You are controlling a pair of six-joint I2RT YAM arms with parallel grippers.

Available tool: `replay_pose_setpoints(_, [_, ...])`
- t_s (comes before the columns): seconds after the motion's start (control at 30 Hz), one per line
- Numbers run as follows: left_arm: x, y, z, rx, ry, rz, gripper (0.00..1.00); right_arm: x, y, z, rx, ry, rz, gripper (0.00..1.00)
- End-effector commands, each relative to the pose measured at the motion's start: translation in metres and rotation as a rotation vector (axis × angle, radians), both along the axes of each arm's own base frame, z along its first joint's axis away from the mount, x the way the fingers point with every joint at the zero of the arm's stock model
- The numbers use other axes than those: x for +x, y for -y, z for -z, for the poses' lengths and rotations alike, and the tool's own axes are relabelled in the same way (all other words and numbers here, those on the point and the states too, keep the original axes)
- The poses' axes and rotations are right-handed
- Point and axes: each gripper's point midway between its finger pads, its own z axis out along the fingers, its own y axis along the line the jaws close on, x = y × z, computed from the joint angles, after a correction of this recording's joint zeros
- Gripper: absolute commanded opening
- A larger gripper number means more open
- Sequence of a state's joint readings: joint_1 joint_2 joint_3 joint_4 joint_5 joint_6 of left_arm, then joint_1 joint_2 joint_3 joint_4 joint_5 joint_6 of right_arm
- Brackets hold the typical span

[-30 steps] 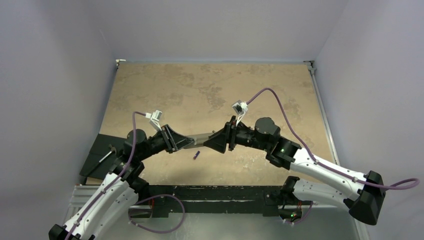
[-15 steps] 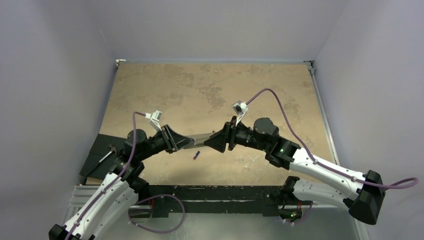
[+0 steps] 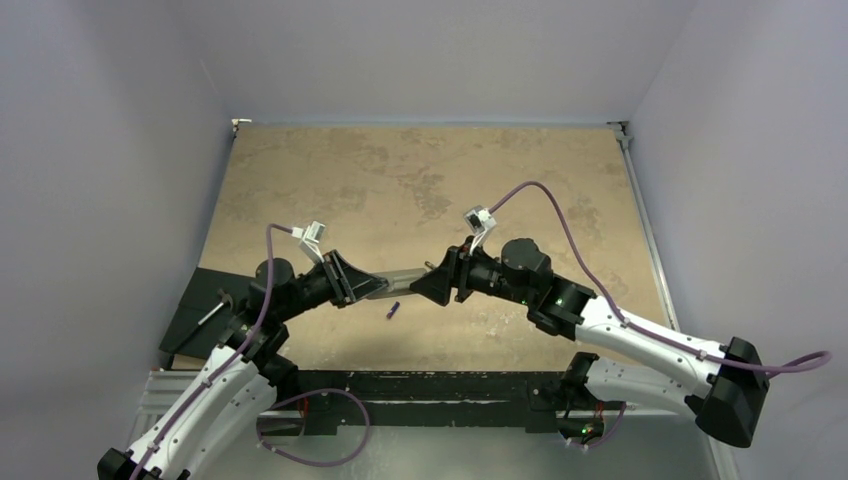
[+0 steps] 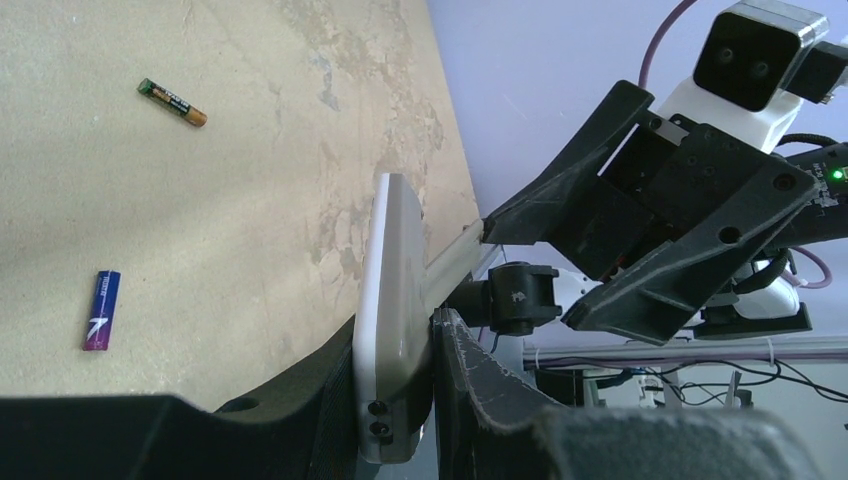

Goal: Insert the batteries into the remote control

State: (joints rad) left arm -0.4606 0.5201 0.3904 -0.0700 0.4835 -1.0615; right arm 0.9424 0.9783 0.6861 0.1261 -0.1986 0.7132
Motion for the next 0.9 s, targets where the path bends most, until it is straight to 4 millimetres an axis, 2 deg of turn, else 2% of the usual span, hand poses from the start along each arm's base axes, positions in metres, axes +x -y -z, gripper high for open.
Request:
replay_pose_setpoints(0.0, [-0.002, 0.006, -0.015, -0.035, 0.058, 0.035, 0.0, -0.001, -0.003, 0.01, -0.018, -0.003, -0.006, 0.63])
replay_pose_setpoints(0.37, [0.003, 0.007, 0.01, 0.007, -0.005, 0.033, 0.0, 0.004, -0.008, 0.024, -0.033, -0.02, -0.002, 0.64])
replay_pose_setpoints(0.53, [0.003, 0.005, 0.028, 0.053, -0.06, 0.025, 0.0, 0.005, -0.008, 0.027, -0.039, -0.023, 0.003, 0.64])
replay_pose_setpoints(0.87, [0.007, 0.006, 0.036, 0.066, -0.078, 0.02, 0.0, 0.01, -0.006, 0.043, -0.083, -0.032, 0.027, 0.64])
